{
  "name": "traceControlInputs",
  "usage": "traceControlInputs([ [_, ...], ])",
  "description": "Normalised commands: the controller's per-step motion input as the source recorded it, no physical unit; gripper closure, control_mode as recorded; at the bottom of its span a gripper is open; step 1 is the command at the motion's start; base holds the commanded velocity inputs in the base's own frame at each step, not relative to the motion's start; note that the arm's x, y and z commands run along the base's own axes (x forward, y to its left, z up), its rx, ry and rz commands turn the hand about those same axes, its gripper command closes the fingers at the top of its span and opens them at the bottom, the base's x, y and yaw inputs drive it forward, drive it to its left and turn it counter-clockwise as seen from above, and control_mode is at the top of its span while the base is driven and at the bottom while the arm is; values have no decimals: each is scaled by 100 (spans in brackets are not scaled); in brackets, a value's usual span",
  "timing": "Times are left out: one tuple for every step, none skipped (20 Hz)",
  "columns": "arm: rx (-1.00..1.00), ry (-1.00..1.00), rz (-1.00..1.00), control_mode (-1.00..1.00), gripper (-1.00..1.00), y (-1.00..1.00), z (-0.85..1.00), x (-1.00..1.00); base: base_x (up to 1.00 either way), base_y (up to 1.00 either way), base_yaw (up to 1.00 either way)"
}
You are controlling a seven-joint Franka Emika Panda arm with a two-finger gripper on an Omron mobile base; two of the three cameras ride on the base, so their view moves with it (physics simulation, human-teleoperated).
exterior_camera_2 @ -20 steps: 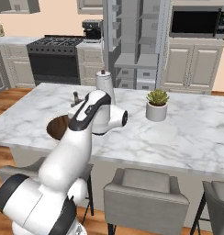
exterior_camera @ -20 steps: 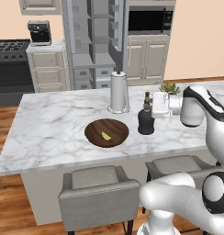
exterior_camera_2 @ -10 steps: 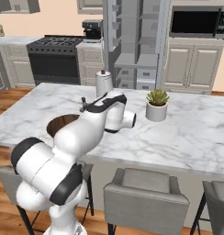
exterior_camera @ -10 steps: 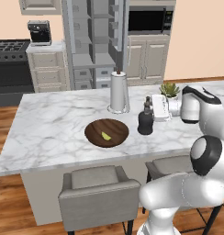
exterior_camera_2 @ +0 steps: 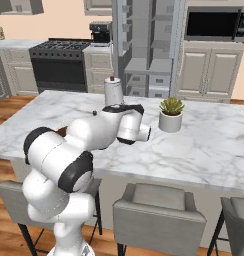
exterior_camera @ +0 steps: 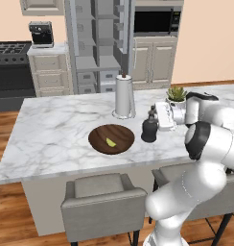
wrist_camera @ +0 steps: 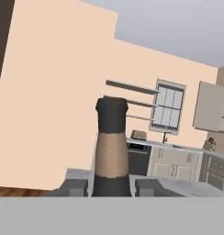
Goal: There is a bowl on the dining counter. Grab a lemon wedge from the fridge and place it in the bowl. Then get the liquor bottle and glass cup from the cabinet and place them next to the bowl.
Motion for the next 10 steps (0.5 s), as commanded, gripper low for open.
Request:
traceControlInputs([
  [0,0,4,-100,100,0,-34,25,0,0,0],
  [0,0,4,-100,100,0,-36,24,0,0,0],
  [0,0,5,-100,100,0,-34,21,0,0,0],
  [0,0,5,-100,100,0,-33,21,0,0,0],
  [0,0,5,-100,100,0,-33,21,0,0,0],
  [0,0,5,-100,100,0,-31,21,0,0,0],
  [0,0,5,-100,100,0,-31,21,0,0,0],
  [0,0,5,-100,100,0,-32,22,0,0,0],
  [0,0,5,-100,100,0,-31,24,0,0,0],
  [0,0,5,-100,100,0,-31,24,0,0,0],
])
